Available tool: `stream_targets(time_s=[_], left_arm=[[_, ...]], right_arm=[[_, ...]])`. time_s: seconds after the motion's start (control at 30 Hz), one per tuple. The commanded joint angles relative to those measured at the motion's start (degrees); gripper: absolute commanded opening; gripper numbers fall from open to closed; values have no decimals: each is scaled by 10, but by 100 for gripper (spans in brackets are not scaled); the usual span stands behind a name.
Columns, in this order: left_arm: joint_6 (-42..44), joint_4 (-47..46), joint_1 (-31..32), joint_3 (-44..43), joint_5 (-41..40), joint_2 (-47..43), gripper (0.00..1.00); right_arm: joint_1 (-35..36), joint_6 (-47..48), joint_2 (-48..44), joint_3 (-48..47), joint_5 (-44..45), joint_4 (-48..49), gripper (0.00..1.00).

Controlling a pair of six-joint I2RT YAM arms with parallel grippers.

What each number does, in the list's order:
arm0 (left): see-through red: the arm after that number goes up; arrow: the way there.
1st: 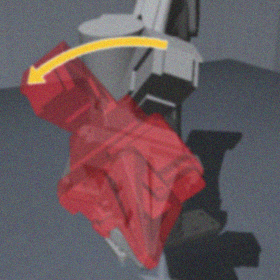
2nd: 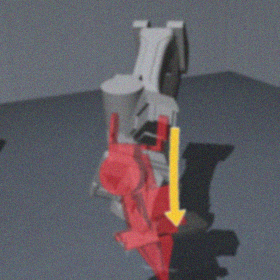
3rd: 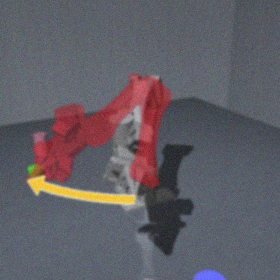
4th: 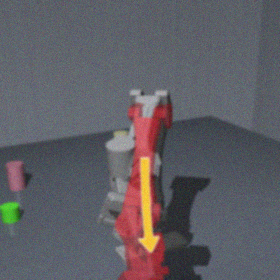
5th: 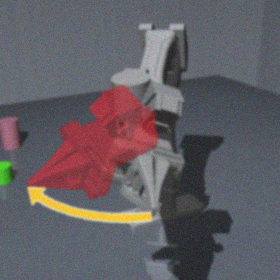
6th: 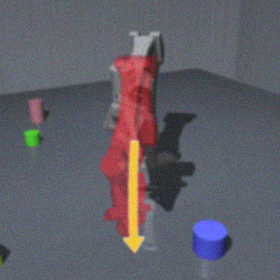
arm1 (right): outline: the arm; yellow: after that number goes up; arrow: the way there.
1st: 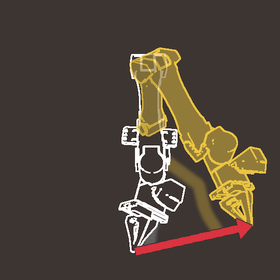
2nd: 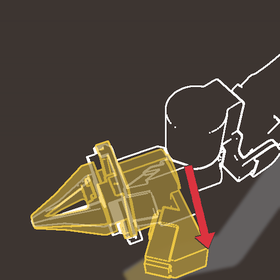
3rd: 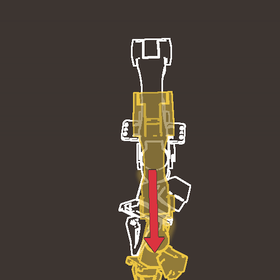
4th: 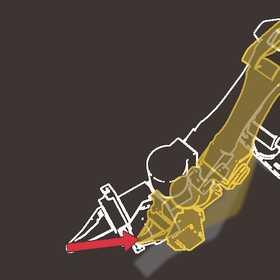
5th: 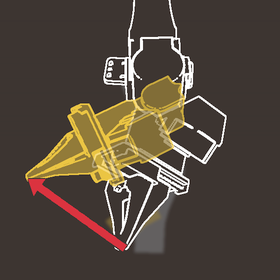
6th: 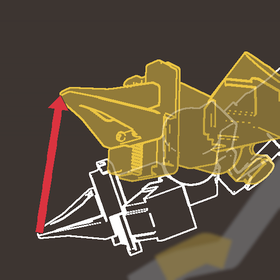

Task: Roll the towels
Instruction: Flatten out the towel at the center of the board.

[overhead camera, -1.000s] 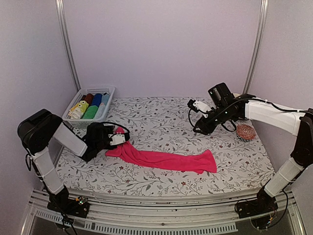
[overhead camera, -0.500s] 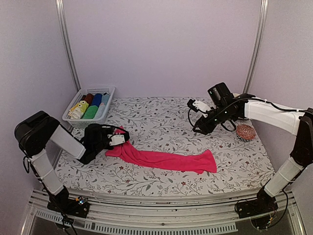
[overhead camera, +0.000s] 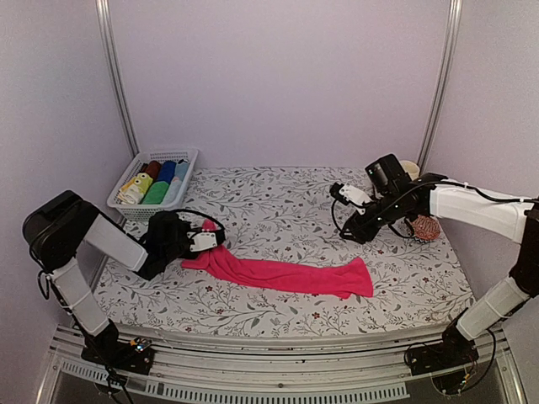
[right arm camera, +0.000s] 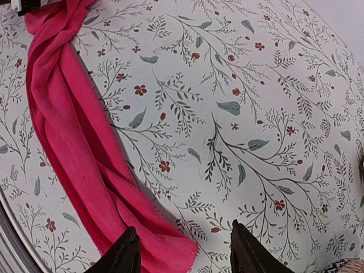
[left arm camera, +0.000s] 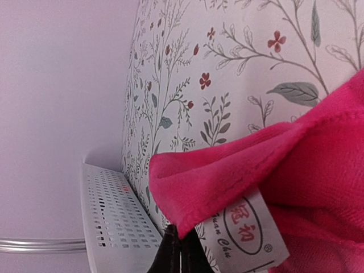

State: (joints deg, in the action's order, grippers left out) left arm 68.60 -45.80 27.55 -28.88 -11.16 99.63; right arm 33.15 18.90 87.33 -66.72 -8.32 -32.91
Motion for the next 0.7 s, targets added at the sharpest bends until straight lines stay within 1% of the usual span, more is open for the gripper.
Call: stream_targets(time_s=[0.0, 0.13, 0.3, 0.37, 0.5, 0.57, 0.63, 0.67], left_arm=[[-55, 66, 3, -40, -2, -35, 0], [-131, 143, 2, -76, -10, -49, 0], [-210, 230, 3, -122, -14, -48, 0], [-228, 257, 3, -134, -12, -47, 0], [-262, 288, 5, -146, -5, -59, 0], [-267, 293, 5, -142, 1, -68, 0], [-269, 300, 5, -142, 4, -76, 0], [-271, 305, 5, -143, 4, -79, 0]], right_arm=[[6, 27, -76, 77, 10, 15, 55], [29, 88, -122, 138, 30, 10, 55], [70, 149, -156, 183, 35, -15, 53], [85, 172, -163, 197, 36, -28, 52], [108, 181, -169, 214, 35, -48, 49], [114, 179, -169, 218, 36, -57, 46], [119, 175, -166, 219, 39, -65, 42], [122, 172, -165, 222, 45, -67, 41]])
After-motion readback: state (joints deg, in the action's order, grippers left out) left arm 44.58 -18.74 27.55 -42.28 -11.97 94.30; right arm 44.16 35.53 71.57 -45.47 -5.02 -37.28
